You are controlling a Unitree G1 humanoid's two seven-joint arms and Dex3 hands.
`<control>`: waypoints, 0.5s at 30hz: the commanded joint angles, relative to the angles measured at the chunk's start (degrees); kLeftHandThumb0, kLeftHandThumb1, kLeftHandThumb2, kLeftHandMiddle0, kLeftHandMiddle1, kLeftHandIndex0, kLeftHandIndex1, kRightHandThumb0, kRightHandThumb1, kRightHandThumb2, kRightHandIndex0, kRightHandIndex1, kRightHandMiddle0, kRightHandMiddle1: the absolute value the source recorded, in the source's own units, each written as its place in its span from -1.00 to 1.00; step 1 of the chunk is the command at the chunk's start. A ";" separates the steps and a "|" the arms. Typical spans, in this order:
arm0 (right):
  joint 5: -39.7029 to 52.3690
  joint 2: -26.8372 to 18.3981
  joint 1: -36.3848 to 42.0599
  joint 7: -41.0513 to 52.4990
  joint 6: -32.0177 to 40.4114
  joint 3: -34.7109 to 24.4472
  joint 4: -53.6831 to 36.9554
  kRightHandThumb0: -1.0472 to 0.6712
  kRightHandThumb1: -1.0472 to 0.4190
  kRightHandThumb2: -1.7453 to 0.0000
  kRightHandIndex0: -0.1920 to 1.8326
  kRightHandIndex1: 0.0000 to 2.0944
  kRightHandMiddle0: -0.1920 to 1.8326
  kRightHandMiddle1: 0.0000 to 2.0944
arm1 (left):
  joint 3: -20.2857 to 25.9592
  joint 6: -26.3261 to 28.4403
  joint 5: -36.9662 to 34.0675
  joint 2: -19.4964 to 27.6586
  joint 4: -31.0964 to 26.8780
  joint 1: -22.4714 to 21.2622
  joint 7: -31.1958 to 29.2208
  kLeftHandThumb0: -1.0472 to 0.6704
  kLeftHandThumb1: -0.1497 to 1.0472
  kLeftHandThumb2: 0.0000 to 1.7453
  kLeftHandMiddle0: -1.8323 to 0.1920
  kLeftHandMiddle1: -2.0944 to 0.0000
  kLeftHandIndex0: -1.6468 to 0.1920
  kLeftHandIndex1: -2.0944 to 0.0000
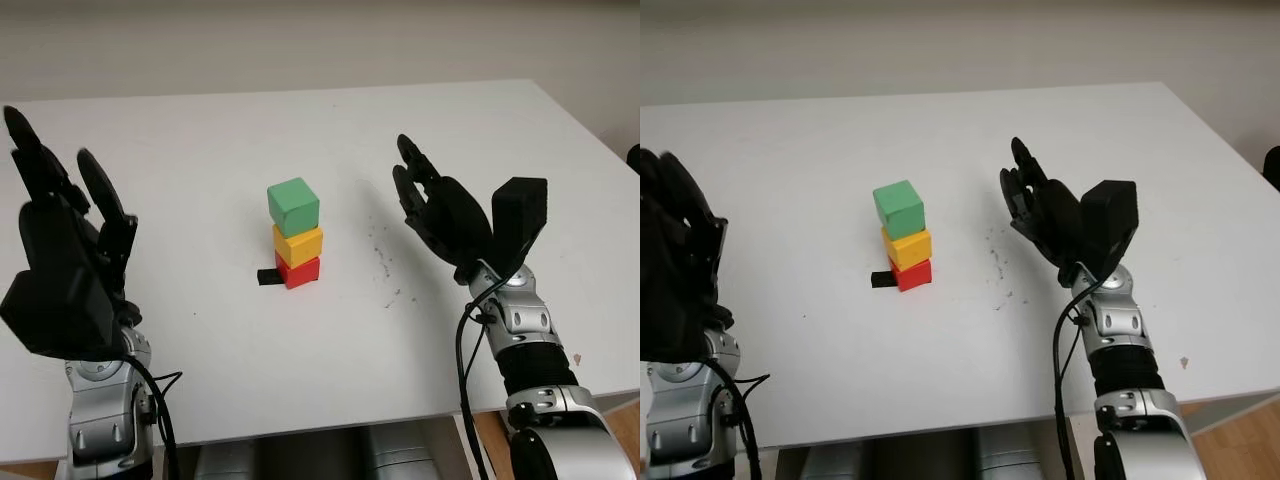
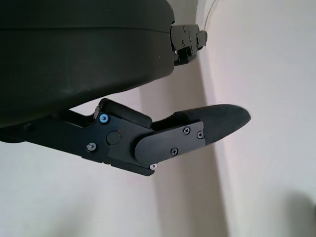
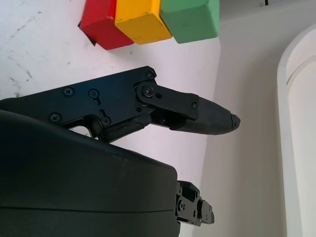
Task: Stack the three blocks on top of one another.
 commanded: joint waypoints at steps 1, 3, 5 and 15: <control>0.08 0.69 -1.16 -0.74 -1.24 -0.32 0.01 -0.55 -1.00 0.18 -1.00 -1.00 -1.00 -1.00 | 0.22 -2.92 -1.65 2.59 6.21 -1.78 -2.92 -0.57 1.00 -0.17 0.92 0.95 0.90 0.94; 0.26 1.18 -1.13 -1.49 -1.52 -0.53 0.02 -0.55 -1.00 0.17 -1.00 -1.00 -1.00 -1.00 | -0.03 -4.45 -2.76 3.89 10.01 -2.56 -4.97 -0.60 1.00 -0.21 0.87 0.93 0.85 0.92; 0.32 1.46 -1.10 -1.94 -1.86 -0.62 0.11 -0.56 -1.00 0.17 -1.00 -1.00 -1.00 -1.00 | -0.41 -5.77 -3.84 4.85 12.13 -3.06 -7.00 -0.63 1.00 -0.21 0.85 0.93 0.84 0.92; 0.32 2.30 -0.49 -3.41 -1.96 -0.52 -0.49 -0.57 -1.00 0.18 -1.00 -1.00 -1.00 -1.00 | -2.05 -6.73 -4.65 4.81 13.30 -3.03 -8.60 -0.61 1.00 -0.16 0.85 0.95 0.84 0.93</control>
